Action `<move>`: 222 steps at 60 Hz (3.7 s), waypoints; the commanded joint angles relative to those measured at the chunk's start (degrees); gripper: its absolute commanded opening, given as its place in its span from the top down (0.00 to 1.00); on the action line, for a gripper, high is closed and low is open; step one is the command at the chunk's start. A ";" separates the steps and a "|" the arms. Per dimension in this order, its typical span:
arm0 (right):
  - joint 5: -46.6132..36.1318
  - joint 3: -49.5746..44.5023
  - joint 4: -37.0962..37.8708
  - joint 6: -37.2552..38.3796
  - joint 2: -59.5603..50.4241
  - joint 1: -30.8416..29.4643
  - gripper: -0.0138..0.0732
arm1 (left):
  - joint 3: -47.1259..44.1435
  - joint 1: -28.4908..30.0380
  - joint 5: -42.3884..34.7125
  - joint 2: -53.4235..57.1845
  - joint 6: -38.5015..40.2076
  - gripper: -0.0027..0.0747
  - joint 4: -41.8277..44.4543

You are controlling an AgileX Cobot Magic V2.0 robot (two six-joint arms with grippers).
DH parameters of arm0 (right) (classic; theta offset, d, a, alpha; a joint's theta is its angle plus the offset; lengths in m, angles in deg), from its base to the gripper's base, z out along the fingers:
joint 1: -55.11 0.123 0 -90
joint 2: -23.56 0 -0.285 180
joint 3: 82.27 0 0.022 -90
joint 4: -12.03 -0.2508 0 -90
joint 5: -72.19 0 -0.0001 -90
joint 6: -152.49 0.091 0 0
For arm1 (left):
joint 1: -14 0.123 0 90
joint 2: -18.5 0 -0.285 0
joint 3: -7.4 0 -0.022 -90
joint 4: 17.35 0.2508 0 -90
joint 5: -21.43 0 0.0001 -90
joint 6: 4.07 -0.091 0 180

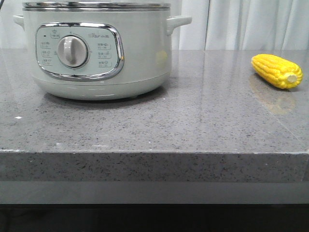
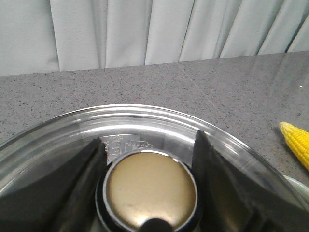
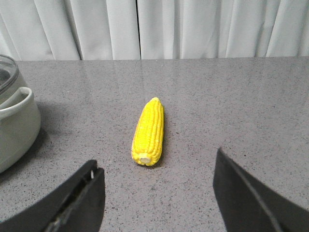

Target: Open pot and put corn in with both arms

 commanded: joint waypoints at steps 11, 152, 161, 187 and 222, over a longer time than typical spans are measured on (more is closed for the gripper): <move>-5.12 1.85 0.07 -0.42 0.73 0.05 0.26 | 1.98 -0.41 -2.67 2.28 -0.06 0.58 1.20; 16.64 51.57 -5.30 -5.55 75.90 0.24 0.10 | -6.60 14.74 18.54 46.10 0.05 0.70 1.55; 16.78 51.68 -5.30 -5.55 77.34 0.24 0.16 | -6.60 14.74 18.54 45.01 0.05 0.70 1.44; 17.69 52.13 -5.30 -5.98 76.91 0.24 0.44 | -6.60 14.74 16.79 43.40 0.05 0.70 1.44; 17.02 60.48 -6.78 -8.09 57.86 13.51 0.44 | -6.60 14.74 15.05 43.40 0.05 0.70 1.44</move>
